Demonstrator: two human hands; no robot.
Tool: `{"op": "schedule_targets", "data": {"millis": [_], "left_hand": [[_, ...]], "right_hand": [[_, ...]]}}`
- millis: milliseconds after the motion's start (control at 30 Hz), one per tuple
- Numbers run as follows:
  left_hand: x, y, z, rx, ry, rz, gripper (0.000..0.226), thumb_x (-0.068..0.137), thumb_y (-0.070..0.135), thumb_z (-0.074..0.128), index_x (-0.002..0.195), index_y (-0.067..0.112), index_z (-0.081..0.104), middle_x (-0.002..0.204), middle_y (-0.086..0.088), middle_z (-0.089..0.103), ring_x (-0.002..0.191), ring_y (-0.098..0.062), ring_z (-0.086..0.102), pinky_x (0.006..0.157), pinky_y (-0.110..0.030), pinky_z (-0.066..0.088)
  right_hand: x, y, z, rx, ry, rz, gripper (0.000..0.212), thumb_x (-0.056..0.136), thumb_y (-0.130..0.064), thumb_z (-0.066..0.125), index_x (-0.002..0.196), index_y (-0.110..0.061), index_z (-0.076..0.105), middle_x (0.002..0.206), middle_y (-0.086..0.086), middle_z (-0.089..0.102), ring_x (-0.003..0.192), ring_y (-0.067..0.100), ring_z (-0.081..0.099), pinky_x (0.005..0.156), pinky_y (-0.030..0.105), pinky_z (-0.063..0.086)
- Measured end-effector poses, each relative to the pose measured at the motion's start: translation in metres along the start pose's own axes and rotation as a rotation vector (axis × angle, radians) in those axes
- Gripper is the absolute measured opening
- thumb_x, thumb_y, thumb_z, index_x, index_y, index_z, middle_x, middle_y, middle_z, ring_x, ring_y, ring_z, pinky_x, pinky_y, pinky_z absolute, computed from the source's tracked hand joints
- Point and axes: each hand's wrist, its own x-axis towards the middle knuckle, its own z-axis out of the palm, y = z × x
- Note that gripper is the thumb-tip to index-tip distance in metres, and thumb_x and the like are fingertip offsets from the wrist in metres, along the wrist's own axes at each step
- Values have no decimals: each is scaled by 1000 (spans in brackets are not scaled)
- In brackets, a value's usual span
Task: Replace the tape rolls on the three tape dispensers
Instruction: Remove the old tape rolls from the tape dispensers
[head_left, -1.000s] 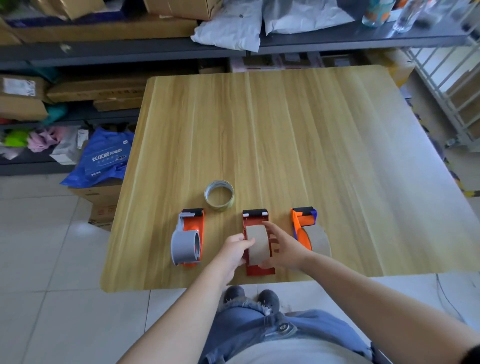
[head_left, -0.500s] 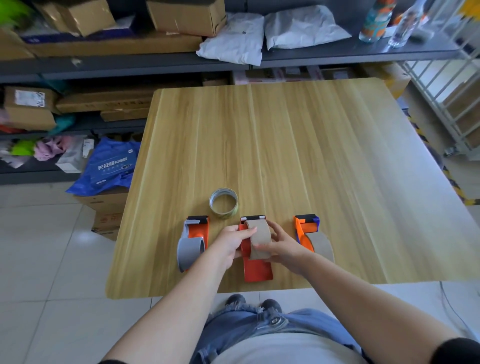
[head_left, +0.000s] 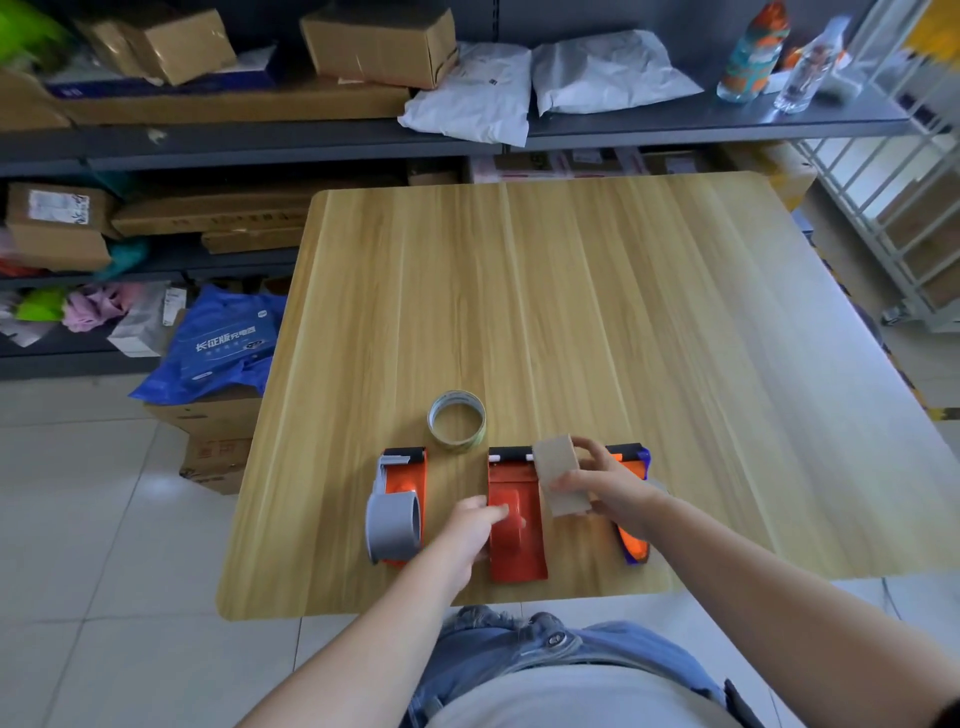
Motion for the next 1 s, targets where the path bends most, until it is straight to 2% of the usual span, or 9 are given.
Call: {"op": "schedule_targets", "data": {"millis": [133, 233, 300, 467, 567, 733, 800, 900, 1000], "left_hand": [[2, -6, 3, 67, 44, -40, 16, 93, 14, 51, 106, 13, 60, 104, -5, 65, 102, -24, 57, 85, -32, 39], [4, -4, 1, 41, 49, -69, 10, 90, 9, 54, 95, 16, 60, 95, -4, 64, 95, -24, 58, 85, -35, 43], [7, -4, -3, 12, 47, -89, 10, 88, 7, 58, 92, 16, 60, 93, -6, 66, 97, -27, 61, 91, -41, 49], [10, -3, -6, -9, 16, -127, 23, 85, 7, 62, 107, 11, 59, 111, -14, 66, 106, -30, 62, 97, -48, 48], [17, -4, -7, 20, -15, -124, 11, 89, 6, 56, 95, 14, 59, 106, -12, 66, 102, -27, 64, 91, -41, 53], [20, -4, -10, 166, -24, -48, 13, 86, 5, 55, 79, 15, 55, 82, -4, 62, 72, -14, 58, 62, -23, 47], [25, -3, -11, 236, 23, -14, 14, 84, 5, 59, 76, 16, 52, 79, -1, 59, 71, -13, 55, 64, -23, 43], [26, 4, -12, 323, 102, 34, 17, 84, 11, 62, 92, 17, 49, 89, 2, 55, 85, -14, 53, 64, -19, 40], [24, 17, -13, 490, 215, 162, 28, 84, 19, 63, 108, 20, 47, 106, 5, 52, 95, -12, 51, 69, -20, 40]], "right_hand": [[0, -14, 2, -58, -19, -34, 95, 46, -27, 71, 134, -26, 37, 118, 4, 51, 100, 23, 58, 80, 34, 52], [6, -25, 10, -188, 61, -96, 84, 54, -24, 69, 132, -28, 37, 118, 0, 46, 102, 19, 56, 79, 27, 51], [17, -31, 14, -308, 129, -124, 90, 57, -25, 73, 138, -29, 34, 128, 0, 42, 115, 21, 50, 89, 32, 49], [46, -52, 25, -720, 227, -157, 86, 71, -23, 70, 144, -27, 25, 138, 5, 34, 130, 29, 32, 95, 36, 41], [62, -68, 30, -818, 291, -156, 85, 72, -29, 67, 145, -27, 23, 137, 5, 33, 129, 29, 27, 94, 36, 39], [85, -75, 30, -977, 342, -102, 90, 69, -35, 71, 145, -29, 21, 139, 4, 31, 129, 27, 26, 89, 37, 48], [93, -73, 30, -1041, 311, -54, 97, 68, -38, 75, 146, -29, 18, 142, 4, 28, 130, 28, 25, 88, 38, 49], [96, -70, 29, -1061, 277, -3, 109, 66, -41, 79, 149, -28, 10, 148, 4, 24, 135, 29, 20, 94, 40, 46], [83, -69, 21, -977, 330, -94, 102, 69, -38, 76, 149, -24, 13, 148, 2, 27, 137, 27, 21, 97, 41, 43]]}}
